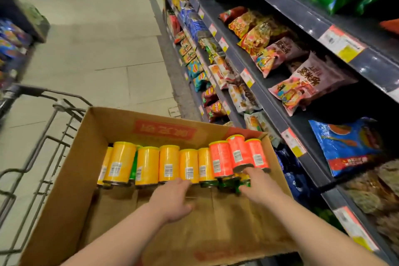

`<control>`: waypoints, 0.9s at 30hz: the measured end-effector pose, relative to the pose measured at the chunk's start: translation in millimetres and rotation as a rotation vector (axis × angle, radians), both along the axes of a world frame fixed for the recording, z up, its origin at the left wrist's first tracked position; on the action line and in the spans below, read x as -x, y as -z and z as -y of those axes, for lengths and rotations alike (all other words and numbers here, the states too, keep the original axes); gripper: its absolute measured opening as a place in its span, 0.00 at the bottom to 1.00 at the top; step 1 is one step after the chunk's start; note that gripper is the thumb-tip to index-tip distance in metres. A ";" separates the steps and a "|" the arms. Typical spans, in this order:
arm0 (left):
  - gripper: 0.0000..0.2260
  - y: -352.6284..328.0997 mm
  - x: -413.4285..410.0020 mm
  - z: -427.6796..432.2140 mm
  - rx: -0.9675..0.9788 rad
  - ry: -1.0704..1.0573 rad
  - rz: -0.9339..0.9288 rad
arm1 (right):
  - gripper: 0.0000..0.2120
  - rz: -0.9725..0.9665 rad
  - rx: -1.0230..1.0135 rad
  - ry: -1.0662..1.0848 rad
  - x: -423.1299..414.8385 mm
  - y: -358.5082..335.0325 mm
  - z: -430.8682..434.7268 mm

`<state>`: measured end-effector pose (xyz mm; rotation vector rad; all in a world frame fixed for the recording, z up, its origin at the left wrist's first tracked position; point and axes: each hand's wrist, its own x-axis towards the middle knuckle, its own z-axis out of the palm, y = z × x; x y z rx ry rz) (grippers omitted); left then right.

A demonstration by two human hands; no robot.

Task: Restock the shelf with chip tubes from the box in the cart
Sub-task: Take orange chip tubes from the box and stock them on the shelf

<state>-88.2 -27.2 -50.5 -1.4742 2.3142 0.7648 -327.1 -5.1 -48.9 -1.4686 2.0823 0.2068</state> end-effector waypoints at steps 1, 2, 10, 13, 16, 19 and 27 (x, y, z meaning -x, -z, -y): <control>0.28 1.0 6.5 5.0 -0.003 -0.014 0.000 | 0.26 0.005 0.001 0.004 6.2 3.6 8.2; 0.28 2.7 13.7 9.8 -0.011 -0.031 -0.002 | 0.26 0.009 0.005 0.004 12.7 7.1 16.1; 0.33 24.1 72.3 46.3 -0.156 -0.205 -0.066 | 0.27 0.120 0.081 0.044 48.0 40.6 66.0; 0.34 30.4 91.0 57.8 -0.210 -0.308 -0.127 | 0.31 0.130 0.067 0.072 52.2 52.3 77.6; 0.32 35.0 109.9 69.2 -0.258 -0.450 -0.228 | 0.35 0.129 0.053 0.099 51.3 61.6 85.4; 0.30 46.6 123.4 78.5 -0.324 -0.655 -0.311 | 0.39 0.138 0.037 0.124 48.3 68.3 87.3; 0.31 69.2 137.4 82.5 -0.349 -0.942 -0.416 | 0.39 0.278 0.102 0.174 44.4 72.2 80.3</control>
